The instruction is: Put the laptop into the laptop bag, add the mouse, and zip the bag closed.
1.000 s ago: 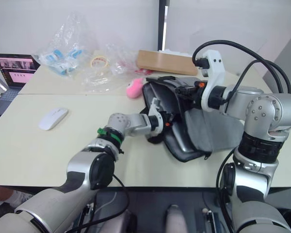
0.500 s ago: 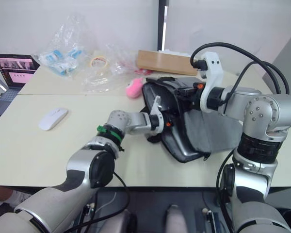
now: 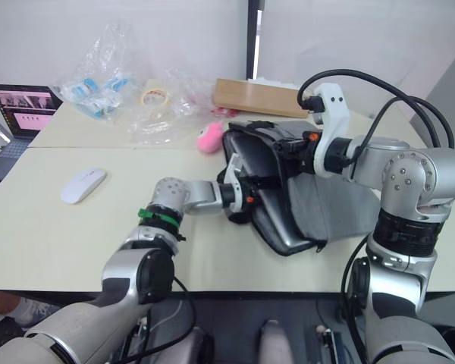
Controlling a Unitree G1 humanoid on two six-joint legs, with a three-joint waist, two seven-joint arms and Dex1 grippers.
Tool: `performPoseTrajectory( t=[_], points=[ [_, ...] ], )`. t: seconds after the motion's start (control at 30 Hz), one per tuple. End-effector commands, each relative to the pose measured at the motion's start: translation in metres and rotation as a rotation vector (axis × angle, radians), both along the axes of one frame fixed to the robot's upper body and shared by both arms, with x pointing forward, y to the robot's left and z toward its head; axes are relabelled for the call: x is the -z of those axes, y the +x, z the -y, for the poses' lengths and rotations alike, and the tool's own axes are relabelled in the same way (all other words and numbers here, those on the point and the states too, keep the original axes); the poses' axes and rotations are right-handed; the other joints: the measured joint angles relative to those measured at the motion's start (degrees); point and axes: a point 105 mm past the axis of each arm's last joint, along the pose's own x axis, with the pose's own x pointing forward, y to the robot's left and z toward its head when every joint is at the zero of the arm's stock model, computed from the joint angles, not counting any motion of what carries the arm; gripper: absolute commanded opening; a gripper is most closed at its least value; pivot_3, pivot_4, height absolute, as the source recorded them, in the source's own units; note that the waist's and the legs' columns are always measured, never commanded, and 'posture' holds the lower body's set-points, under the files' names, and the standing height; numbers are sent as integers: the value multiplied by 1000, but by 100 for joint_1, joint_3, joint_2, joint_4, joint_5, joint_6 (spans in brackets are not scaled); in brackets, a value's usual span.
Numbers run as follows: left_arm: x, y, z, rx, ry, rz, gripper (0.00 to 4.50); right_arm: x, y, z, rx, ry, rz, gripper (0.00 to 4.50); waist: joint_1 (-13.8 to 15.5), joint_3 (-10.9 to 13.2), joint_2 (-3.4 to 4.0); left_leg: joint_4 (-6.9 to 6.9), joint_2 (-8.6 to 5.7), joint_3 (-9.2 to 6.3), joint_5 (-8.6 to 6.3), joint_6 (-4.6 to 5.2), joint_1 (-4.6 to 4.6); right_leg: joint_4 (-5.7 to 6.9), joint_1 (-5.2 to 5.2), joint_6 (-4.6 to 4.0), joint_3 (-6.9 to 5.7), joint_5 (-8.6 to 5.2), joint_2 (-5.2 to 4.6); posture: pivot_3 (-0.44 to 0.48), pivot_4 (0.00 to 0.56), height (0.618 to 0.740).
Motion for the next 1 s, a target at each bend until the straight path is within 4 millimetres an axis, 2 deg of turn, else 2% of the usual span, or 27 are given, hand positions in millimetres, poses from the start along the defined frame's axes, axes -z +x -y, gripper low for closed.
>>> performPoseTrajectory(
  t=[0.03, 0.17, 0.4, 0.6, 0.7, 0.8, 1.0],
  points=[
    [-25, 0, 1, 3, -78, 60, 1504, -16, -3, 0, -18, 12, 75, 0, 1, 0, 0, 0, 0, 0, 0, 0, 0, 0, 0, 0, 0, 0, 0, 0, 150, 740],
    [-26, 1, -4, -10, -77, 55, 303, -16, -3, 0, -17, 11, 74, 0, 1, 0, 0, 0, 0, 0, 0, 0, 0, 0, -1, 0, 1, 0, 0, 0, 150, 740],
    [-23, 3, 1, -26, -78, 27, 262, -16, -4, -1, -23, 12, 72, 0, 1, 0, 0, 0, 0, 0, 0, 0, -1, 0, -2, 0, 0, 0, 0, 0, 150, 740],
    [-29, 7, 18, -36, -93, 21, 262, -16, -5, -4, -38, 13, 69, 0, 2, 0, 0, 1, 0, 1, 0, 0, -1, 0, -2, 0, 0, 0, 0, 0, 150, 740],
    [-35, 7, 37, -25, -89, 43, 262, -17, -6, -7, -53, 17, 67, 0, 16, 0, 0, 4, -1, 2, 0, 0, -4, 0, -1, 0, 0, 0, -1, 0, 150, 740],
    [-35, 3, 45, 6, -77, 64, 262, -16, -6, -7, -50, 16, 67, 0, 6, 0, 0, 7, -2, 2, -1, 1, -8, -2, -2, 3, -1, 2, -1, 0, 150, 740],
    [-33, 4, 45, 7, -79, 69, 262, -14, -6, -6, -39, 17, 64, 0, 4, 0, 0, 5, -2, 1, -1, 1, -8, -2, -4, 3, -1, 2, -1, 0, 150, 740]
  ],
)
